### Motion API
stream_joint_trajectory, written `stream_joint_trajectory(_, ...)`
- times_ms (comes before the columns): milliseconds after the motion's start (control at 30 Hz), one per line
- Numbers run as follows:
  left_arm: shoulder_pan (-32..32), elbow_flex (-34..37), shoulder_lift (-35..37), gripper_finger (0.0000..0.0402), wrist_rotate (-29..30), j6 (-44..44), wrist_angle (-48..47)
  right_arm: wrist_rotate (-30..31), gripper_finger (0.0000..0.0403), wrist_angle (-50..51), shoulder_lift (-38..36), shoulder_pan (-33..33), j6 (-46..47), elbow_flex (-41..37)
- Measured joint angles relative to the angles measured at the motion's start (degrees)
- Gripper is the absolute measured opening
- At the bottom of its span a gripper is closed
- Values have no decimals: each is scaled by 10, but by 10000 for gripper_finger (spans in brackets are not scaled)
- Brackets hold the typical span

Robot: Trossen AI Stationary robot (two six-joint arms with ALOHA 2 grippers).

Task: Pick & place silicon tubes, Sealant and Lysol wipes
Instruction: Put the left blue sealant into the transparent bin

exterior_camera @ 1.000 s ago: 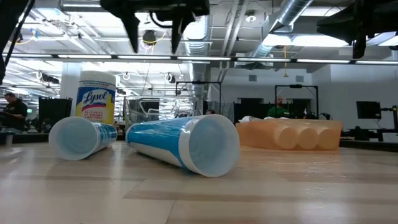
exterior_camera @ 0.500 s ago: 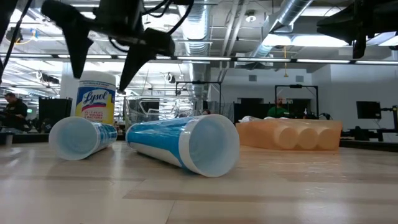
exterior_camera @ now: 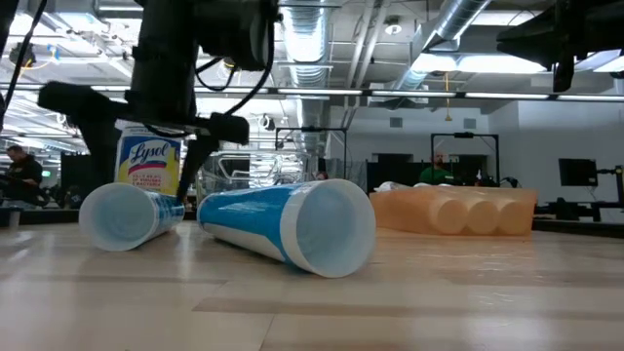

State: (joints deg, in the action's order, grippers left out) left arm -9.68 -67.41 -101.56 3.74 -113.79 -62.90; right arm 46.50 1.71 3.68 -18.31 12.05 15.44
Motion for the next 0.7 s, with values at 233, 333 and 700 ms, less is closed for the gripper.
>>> stream_joint_trajectory(233, 21, 28, 0, 323, 30, -1, 27, 0, 66, -1, 0, 0, 0, 0)
stream_joint_trajectory(333, 27, 65, 0, 323, 16, -3, 84, 0, 66, -1, 0, 0, 0, 0)
stream_joint_trajectory(700, 27, 121, 3, 323, 17, -35, 173, 0, 66, -3, 0, 0, 0, 0)
